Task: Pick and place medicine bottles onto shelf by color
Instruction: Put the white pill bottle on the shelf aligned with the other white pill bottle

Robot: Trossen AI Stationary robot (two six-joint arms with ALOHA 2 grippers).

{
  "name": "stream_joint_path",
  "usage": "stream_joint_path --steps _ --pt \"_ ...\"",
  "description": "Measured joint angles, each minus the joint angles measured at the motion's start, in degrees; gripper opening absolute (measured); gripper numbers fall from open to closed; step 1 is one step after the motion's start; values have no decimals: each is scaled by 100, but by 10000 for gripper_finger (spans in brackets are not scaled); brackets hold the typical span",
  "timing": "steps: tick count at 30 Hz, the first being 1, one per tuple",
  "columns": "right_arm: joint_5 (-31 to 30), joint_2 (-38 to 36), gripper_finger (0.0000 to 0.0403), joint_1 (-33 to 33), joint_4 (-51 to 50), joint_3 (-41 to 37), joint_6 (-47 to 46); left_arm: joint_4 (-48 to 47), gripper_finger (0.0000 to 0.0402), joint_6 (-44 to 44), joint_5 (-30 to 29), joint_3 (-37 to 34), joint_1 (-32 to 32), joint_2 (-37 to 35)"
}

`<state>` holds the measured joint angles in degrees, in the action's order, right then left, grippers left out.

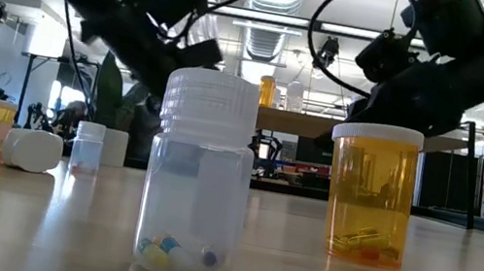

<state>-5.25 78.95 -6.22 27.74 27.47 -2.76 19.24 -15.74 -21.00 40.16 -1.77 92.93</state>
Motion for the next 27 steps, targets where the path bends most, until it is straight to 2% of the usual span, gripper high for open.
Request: stream_joint_path --steps 2,6,11,15,20,25,27 --pt "-107 -37 235 0 -134 74 6 628 1 142 289 76 45 302" --pt "-152 9 255 0 -191 182 107 1305 1 176 589 401 140 953" --pt "-589 359 283 -2 -237 475 119 1329 1 495 731 976 285 1465" --pt "-865 531 288 -2 -367 669 194 765 1 604 727 1232 327 1407" --pt "-876 793 270 -3 -380 891 -251 518 1 600 676 1259 362 1136" --pt "-940 946 249 -50 -577 1138 -962 -598 1 397 -165 1209 477 533" --pt "-1072 926 243 -56 -714 1232 -1052 -573 1 220 -166 1131 490 505"
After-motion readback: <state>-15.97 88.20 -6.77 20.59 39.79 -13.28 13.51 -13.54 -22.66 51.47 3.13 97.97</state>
